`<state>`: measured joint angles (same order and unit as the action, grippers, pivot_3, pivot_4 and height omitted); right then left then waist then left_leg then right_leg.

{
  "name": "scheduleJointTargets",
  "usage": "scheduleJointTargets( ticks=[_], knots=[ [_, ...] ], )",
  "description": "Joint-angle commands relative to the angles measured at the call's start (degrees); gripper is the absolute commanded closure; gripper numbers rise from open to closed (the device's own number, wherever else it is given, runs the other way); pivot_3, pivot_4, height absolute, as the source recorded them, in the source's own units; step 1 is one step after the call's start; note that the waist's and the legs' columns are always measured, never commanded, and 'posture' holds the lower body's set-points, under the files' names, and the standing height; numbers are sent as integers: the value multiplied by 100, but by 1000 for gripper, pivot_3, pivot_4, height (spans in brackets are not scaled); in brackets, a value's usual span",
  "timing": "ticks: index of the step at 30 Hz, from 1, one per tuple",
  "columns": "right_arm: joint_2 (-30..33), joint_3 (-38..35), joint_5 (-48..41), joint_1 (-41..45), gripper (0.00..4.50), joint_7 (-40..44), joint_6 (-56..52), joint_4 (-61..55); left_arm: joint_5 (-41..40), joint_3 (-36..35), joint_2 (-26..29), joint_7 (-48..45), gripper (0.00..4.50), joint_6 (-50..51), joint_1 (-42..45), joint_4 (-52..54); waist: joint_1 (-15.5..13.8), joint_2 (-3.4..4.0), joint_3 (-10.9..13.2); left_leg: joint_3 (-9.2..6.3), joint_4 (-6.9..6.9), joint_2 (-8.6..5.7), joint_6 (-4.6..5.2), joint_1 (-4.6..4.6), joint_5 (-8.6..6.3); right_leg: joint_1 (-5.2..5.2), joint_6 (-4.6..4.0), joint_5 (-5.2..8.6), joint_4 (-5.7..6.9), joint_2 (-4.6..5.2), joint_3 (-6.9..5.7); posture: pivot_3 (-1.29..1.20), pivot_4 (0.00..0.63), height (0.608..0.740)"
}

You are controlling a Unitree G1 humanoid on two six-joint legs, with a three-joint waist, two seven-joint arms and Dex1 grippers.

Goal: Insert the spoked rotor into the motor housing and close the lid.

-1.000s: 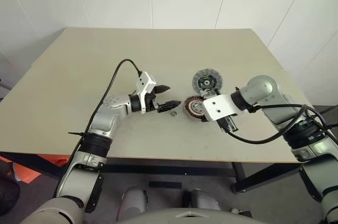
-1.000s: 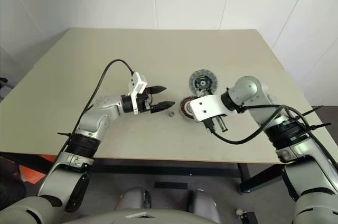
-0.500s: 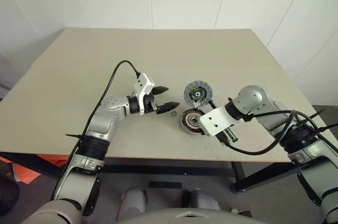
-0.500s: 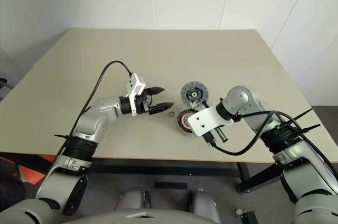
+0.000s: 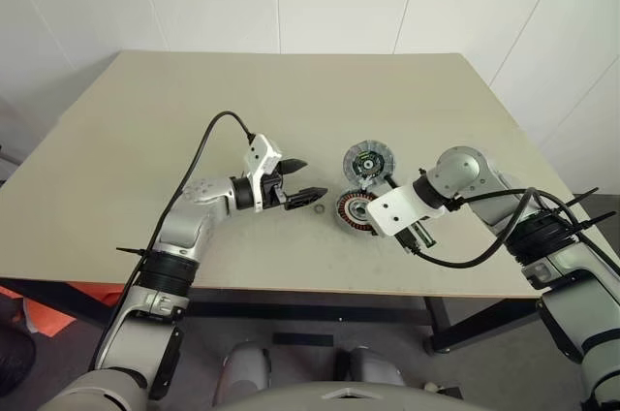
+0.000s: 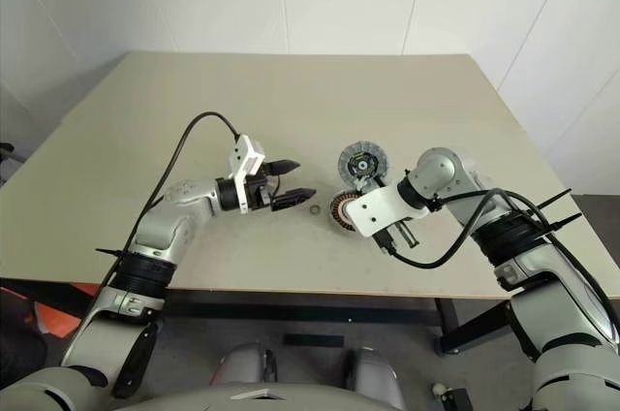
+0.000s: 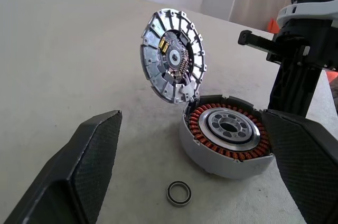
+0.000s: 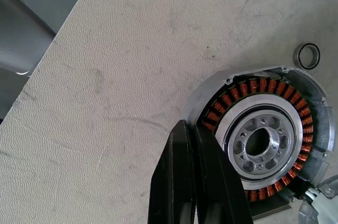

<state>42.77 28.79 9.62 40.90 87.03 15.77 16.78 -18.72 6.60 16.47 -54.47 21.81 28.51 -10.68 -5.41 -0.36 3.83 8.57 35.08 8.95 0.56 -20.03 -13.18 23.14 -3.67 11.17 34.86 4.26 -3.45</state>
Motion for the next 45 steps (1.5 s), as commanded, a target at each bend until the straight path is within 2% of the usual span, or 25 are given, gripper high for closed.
scheduleJointTargets(
  ticks=[1,6,10,12,17,22,25,28,35,42,45],
  knots=[
    [0,-32,71,145,4484,2,129,49,-77,-64,52,6,0,-13,52,238,0,0,0,0,0,0,0,1,0,0,0,0,0,0,0,0,0,740],
    [42,-38,49,37,4484,55,244,-9,-83,-66,88,2,0,-18,47,238,0,0,0,0,0,0,-3,2,2,-3,0,0,2,0,0,0,0,740],
    [-3,-75,49,47,3532,-27,275,30,-84,-58,94,10,0,-18,33,258,1,0,0,0,0,0,-3,2,1,-3,0,0,2,0,0,0,0,740],
    [11,-77,-29,41,2828,109,42,-60,-86,-50,96,7,0,-21,29,262,17,0,0,1,0,1,-2,1,1,-3,0,0,2,0,0,0,0,740],
    [91,-154,-140,57,2828,232,-199,-292,-87,-40,100,-12,0,-25,36,245,11,0,0,1,0,2,-3,1,2,-3,0,0,3,-1,0,0,0,740],
    [216,-583,-951,19,2828,407,-1321,-1080,-185,37,222,-309,0,97,0,328,5,0,0,0,-2,3,-2,2,1,-1,0,0,1,-1,0,0,0,740],
    [271,-882,-1437,-110,2828,244,-2182,-1568,-408,95,379,-627,0,430,-53,611,-12,0,0,0,-3,4,-1,3,1,-2,0,0,1,-2,0,0,0,740],
    [285,-1064,-1571,-346,2828,-59,-2653,-1849,-336,261,564,-954,0,277,-158,711,-14,0,0,1,-3,4,-2,5,1,-3,0,0,0,-2,-1,0,0,740],
    [254,-1303,-1692,-1039,2828,-739,-3312,-2579,598,873,664,-1060,0,-773,-102,-337,-16,1,0,0,-4,2,-25,6,-7,-11,19,10,-4,-2,0,0,0,740],
    [345,-1328,-1635,-1480,2828,-1134,-3488,-2912,1238,1001,131,-544,0,-1819,237,-1555,-25,1,-1,-1,-6,1,-26,5,-8,-11,27,14,-8,-1,0,0,0,740],
    [381,-1325,-1602,-1562,2828,-1251,-3496,-2960,1241,928,-107,-463,0,-1904,400,-1840,-29,1,-1,-1,-7,1,-26,4,-8,-17,30,16,-8,-1,0,0,0,740]
  ],
)
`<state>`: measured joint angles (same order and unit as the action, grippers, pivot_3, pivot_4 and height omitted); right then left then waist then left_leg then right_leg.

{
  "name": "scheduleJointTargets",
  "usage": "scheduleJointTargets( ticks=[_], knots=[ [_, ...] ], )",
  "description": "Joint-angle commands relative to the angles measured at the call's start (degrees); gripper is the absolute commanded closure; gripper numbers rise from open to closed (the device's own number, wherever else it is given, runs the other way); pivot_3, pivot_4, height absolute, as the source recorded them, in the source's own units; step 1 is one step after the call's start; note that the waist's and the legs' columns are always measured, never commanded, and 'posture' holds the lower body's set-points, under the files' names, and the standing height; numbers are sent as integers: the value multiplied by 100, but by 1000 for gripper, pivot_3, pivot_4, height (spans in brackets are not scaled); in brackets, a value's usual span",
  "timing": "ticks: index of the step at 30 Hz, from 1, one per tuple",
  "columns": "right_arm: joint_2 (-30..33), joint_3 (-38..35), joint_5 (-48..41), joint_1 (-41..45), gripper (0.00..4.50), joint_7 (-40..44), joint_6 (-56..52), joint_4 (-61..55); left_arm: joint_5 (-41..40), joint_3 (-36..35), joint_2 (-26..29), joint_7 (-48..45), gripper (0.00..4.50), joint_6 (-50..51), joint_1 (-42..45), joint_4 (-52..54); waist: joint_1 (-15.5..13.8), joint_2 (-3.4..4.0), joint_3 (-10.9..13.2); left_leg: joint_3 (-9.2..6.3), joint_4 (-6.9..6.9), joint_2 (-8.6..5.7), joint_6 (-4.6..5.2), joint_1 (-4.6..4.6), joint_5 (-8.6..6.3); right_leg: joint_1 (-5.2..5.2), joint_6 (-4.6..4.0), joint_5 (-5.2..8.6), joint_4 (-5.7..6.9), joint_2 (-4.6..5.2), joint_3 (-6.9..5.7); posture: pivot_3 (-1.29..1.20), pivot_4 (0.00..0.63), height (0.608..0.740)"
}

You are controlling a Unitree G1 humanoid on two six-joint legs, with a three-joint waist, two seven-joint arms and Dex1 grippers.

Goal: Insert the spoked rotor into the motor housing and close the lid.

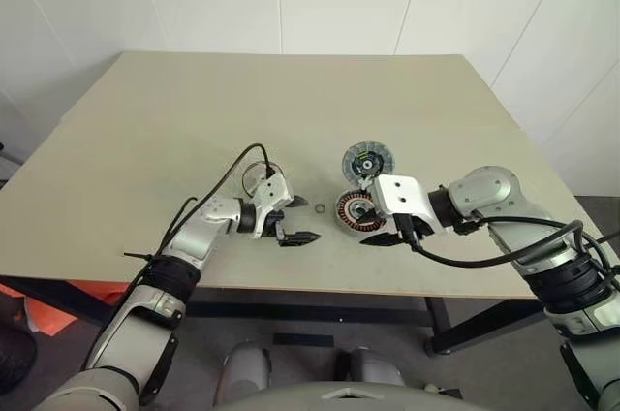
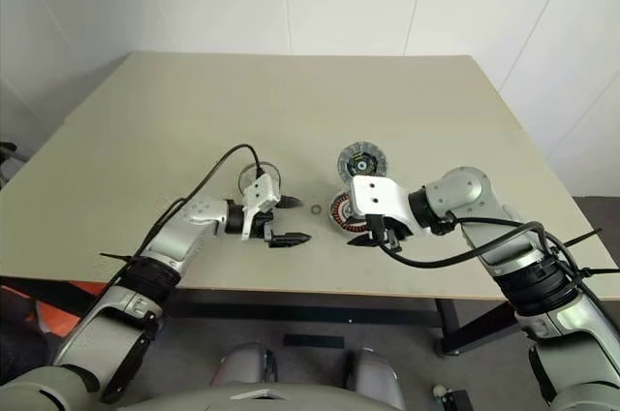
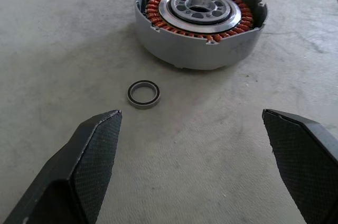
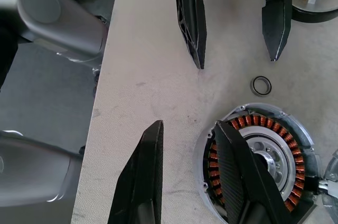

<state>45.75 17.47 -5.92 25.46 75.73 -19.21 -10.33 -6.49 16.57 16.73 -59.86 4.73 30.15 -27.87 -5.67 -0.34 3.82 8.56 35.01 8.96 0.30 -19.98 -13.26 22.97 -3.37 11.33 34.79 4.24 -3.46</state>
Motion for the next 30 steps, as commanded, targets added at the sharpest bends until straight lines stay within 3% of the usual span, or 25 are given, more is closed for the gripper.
scheduleJointTargets(
  ticks=[1,8,21,30],
  knots=[
    [101,-193,-38,-48,2828,-153,6,-261,20,-79,-183,73,0,-198,278,-180,-2,0,0,0,0,0,0,0,0,0,3,2,0,0,0,0,0,740],
    [162,-203,-52,-223,2828,-322,-14,-331,83,-111,-445,179,0,-228,537,-566,-1,0,0,0,-2,0,0,-2,0,1,1,0,0,0,0,0,0,740],
    [231,-208,-59,-344,2828,-437,-2,-375,369,-212,-281,373,0,-557,668,-1132,-7,0,0,0,-2,0,-1,-1,1,0,2,1,0,0,0,0,0,740],
    [303,-219,-29,-428,2828,-508,49,-373,730,-115,-652,873,0,-875,919,-1744,-60,0,0,-2,-2,-3,-2,8,1,-14,13,7,-2,2,0,0,0,740]
  ],
)
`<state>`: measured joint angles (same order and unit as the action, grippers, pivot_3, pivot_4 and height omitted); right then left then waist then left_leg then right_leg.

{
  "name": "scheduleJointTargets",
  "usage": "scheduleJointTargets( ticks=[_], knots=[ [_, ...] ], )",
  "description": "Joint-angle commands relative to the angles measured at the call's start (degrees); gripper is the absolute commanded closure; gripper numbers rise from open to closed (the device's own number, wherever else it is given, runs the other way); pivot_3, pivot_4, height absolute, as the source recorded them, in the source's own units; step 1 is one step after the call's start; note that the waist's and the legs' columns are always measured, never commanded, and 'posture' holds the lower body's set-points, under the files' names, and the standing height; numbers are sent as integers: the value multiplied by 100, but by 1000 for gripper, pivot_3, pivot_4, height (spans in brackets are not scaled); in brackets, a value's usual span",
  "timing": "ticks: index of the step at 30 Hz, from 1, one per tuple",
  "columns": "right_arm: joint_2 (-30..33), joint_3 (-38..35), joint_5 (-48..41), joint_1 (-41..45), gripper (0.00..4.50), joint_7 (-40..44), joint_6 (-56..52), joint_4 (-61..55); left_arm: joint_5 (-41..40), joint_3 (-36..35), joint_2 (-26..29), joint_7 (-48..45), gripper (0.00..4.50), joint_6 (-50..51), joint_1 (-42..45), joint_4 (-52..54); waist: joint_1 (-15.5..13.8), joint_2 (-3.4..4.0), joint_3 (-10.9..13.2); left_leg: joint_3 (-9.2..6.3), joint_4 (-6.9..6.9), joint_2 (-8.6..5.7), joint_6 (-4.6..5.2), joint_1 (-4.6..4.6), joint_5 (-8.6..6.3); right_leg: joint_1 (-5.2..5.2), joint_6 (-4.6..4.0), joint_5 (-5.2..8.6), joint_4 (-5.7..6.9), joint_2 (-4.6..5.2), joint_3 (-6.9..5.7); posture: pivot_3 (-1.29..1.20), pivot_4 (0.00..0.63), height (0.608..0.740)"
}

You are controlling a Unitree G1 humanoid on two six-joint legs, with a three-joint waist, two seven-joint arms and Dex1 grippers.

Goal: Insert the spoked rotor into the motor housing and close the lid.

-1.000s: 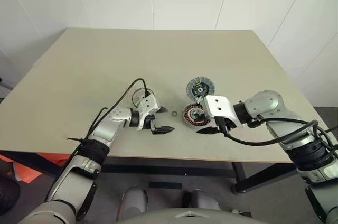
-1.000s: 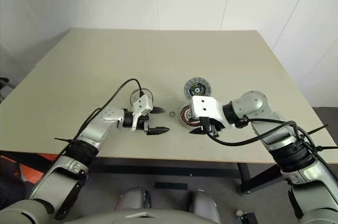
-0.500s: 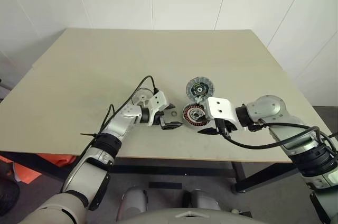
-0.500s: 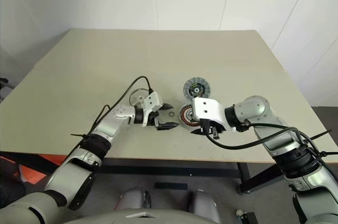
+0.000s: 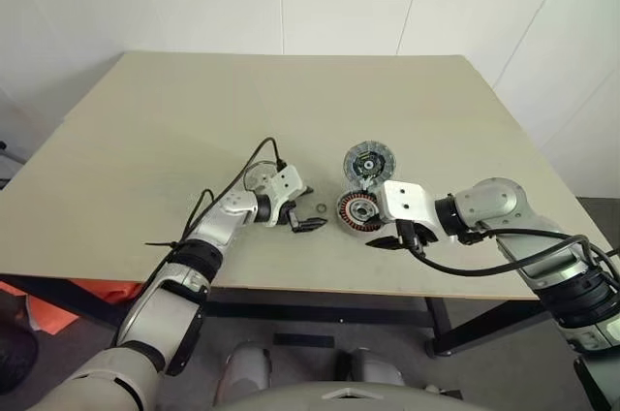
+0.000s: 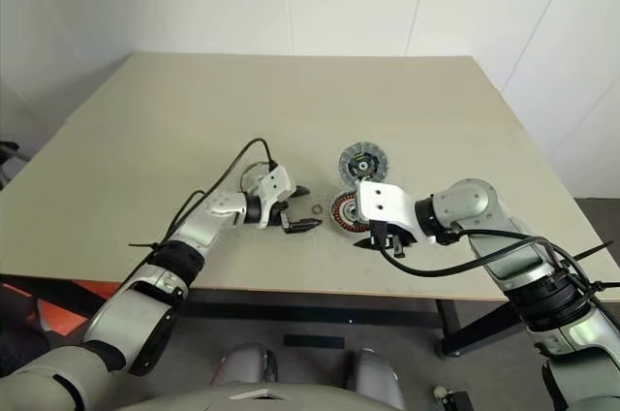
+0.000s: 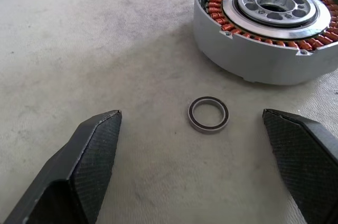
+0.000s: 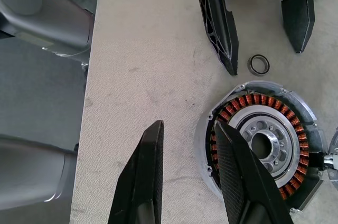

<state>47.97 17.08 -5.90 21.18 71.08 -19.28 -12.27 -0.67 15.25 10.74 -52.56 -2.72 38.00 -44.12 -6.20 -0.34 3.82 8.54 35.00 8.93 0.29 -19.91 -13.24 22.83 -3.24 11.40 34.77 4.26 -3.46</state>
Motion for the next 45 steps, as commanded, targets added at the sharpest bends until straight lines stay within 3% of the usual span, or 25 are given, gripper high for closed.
scheduleJointTargets(
  ticks=[1,12,29,45],
  knots=[
    [87,-182,-34,-14,2828,-52,51,-194,169,27,-74,141,0,-127,143,-143,-14,0,0,0,0,0,0,4,0,-5,1,1,-1,0,0,0,0,740],
    [149,-235,-53,-202,2828,-210,1,-325,420,149,-98,0,0,94,258,-458,-104,0,0,0,-4,1,-6,60,2,-58,10,6,-9,1,0,0,0,740],
    [200,-248,-69,-283,2828,-250,25,-367,-90,-55,-287,-521,0,1210,-92,529,-108,3,-2,1,-35,-3,6,37,-5,-40,-8,-1,-26,2,0,0,0,740],
    [172,-217,9,-325,2828,-347,51,-326,426,131,-287,84,0,524,-29,-24,-109,6,-4,0,-35,-6,-3,77,0,-77,23,16,-35,5,0,0,0,740]
  ],
)
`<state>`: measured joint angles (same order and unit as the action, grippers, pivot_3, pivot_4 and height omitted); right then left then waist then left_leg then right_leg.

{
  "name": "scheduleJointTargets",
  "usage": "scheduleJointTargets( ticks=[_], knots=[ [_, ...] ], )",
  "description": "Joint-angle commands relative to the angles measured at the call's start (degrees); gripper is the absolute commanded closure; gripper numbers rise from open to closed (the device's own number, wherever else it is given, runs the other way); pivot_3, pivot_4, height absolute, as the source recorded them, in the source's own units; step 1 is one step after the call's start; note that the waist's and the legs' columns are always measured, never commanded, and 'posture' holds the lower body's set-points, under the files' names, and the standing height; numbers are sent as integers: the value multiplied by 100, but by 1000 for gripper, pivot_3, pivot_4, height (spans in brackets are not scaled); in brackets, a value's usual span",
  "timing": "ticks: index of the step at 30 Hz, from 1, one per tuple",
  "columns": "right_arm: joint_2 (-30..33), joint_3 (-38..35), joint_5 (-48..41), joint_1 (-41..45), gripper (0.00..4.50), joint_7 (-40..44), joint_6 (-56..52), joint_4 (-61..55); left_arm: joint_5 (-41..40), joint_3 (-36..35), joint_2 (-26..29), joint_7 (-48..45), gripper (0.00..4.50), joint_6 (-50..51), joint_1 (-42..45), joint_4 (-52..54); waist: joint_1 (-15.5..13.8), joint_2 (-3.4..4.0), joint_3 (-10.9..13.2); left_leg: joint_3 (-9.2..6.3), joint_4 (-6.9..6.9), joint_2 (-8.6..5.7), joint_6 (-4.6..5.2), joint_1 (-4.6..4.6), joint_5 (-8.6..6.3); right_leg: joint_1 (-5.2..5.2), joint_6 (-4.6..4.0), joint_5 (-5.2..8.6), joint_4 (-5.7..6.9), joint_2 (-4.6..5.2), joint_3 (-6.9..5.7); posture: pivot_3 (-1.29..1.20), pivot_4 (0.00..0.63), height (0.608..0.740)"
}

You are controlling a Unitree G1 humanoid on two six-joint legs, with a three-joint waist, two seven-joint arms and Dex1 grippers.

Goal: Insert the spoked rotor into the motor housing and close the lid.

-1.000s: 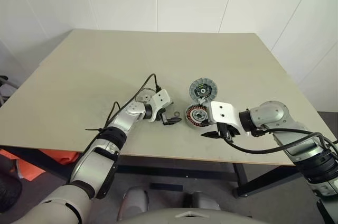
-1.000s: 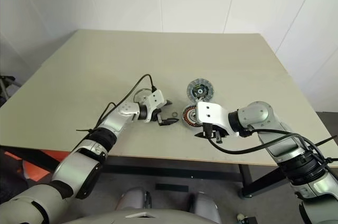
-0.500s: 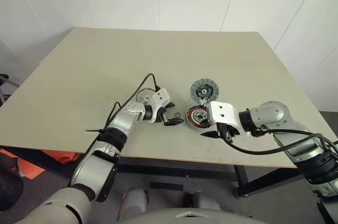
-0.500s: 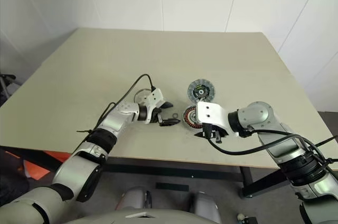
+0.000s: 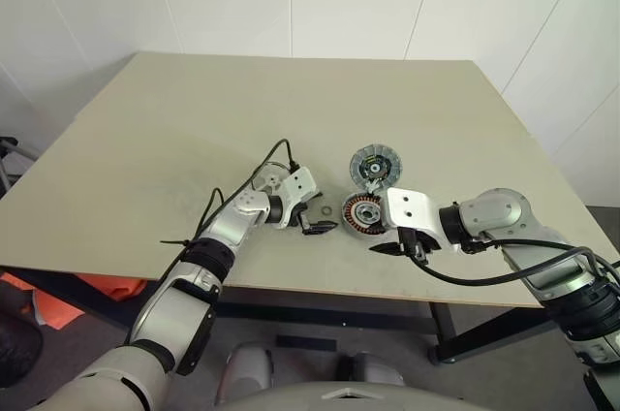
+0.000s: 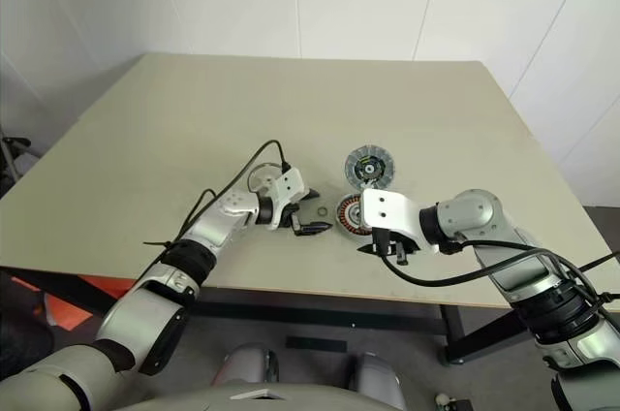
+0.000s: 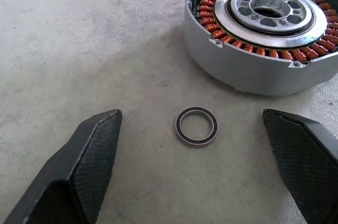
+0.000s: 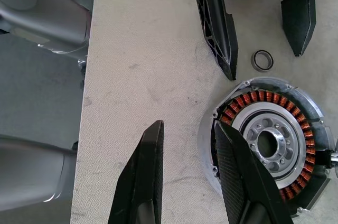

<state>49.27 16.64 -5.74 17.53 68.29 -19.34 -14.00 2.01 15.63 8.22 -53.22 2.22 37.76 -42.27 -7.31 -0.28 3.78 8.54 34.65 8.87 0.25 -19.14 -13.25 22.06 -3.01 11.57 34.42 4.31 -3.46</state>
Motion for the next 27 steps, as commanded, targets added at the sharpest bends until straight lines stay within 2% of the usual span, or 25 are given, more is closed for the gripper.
scheduleJointTargets(
  ticks=[1,8,11,14,23,27],
  knots=[
    [41,-173,-3,40,2828,-71,57,-152,145,87,-45,145,0,31,-3,-209,3,0,0,0,0,0,-2,3,1,-3,3,2,-4,0,0,0,0,740],
    [34,-147,26,59,2828,-104,74,-110,81,27,-76,145,0,91,24,-202,4,3,-2,2,-2,5,-7,1,9,-7,12,0,-36,0,-1,0,0,740],
    [41,-151,20,53,2786,-115,77,-115,72,-2,-86,165,600,100,46,-234,5,3,-2,2,-6,5,-6,0,8,-11,13,-2,-42,0,-1,0,0,740],
    [54,-165,6,32,2786,-121,75,-133,80,10,-94,147,1518,121,41,-208,10,5,-3,3,-17,4,-4,-7,7,-11,13,-2,-44,0,-1,0,0,740],
    [75,-177,14,33,2786,-126,82,-131,36,13,-65,23,1518,211,-18,-49,2,24,-15,4,-42,2,2,-10,4,-10,10,-3,-52,0,-2,0,0,740],
    [47,-159,23,68,2786,-137,82,-114,-15,12,-36,-98,2385,350,-52,67,15,24,-15,5,-43,3,3,-9,3,-10,10,-3,-55,0,-2,0,0,740]
  ],
)
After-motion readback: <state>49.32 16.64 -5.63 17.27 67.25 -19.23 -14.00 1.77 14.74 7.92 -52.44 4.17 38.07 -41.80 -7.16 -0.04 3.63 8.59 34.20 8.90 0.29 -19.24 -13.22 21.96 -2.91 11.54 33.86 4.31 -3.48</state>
